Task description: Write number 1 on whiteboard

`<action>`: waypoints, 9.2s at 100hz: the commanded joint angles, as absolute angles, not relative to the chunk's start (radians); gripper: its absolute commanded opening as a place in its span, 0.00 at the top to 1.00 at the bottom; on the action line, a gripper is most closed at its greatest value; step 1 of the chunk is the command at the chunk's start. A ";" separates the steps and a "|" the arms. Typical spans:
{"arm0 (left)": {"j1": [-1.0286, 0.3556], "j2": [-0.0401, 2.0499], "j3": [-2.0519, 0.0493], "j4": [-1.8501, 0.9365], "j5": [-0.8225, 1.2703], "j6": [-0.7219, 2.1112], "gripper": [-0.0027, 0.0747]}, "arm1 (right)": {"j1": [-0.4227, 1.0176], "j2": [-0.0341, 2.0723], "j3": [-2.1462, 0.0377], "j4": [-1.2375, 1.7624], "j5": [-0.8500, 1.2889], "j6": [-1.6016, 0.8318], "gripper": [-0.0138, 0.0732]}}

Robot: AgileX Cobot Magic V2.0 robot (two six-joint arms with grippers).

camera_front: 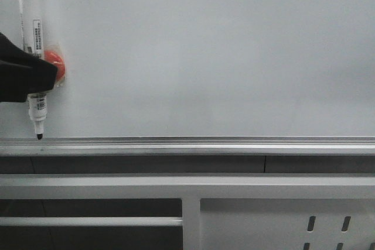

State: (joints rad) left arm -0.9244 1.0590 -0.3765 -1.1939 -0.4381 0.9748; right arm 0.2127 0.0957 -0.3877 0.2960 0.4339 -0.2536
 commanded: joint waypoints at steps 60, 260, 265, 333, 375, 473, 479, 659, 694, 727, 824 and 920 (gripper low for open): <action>-0.928 1.189 -0.410 -1.263 -0.519 0.988 0.56 | 0.209 0.118 -0.422 0.308 0.363 -0.261 0.53; -1.184 1.032 -0.549 -1.167 -0.091 1.435 0.99 | 0.220 0.462 -0.631 1.207 0.940 -1.253 0.54; -1.184 1.039 -0.549 -1.162 -0.077 1.435 0.99 | 0.227 0.486 -0.642 1.233 0.936 -1.279 0.54; -1.184 1.183 -0.678 -1.011 0.037 1.435 0.99 | 0.433 0.720 -0.701 1.274 0.898 -1.359 0.54; -1.176 1.183 -0.690 -0.993 0.040 1.435 0.99 | 0.481 0.809 -0.701 1.271 0.874 -1.369 0.54; -1.176 1.164 -0.690 -1.055 0.025 1.433 0.98 | 0.489 0.879 -0.701 1.235 0.894 -1.378 0.92; -1.176 1.145 -0.690 -1.088 0.025 1.433 0.93 | 0.489 0.846 -0.701 1.211 0.870 -1.378 0.92; -1.176 0.384 -0.301 -1.512 -0.350 1.487 0.99 | 0.489 0.710 -0.701 1.150 0.632 -2.179 0.92; -1.176 0.384 -0.301 -1.514 -0.372 1.487 0.99 | 0.489 0.807 -0.700 1.268 0.640 -2.307 0.92; -1.176 0.384 -0.301 -1.512 -0.383 1.487 0.99 | 0.489 0.840 -0.700 1.268 0.591 -2.311 0.92; -1.176 0.384 -0.301 -1.511 -0.383 1.487 0.99 | 0.489 0.892 -0.700 1.272 0.444 -2.360 0.92; -1.176 0.384 -0.301 -1.508 -0.383 1.487 0.99 | 0.489 1.104 -0.703 1.395 0.523 -2.337 0.92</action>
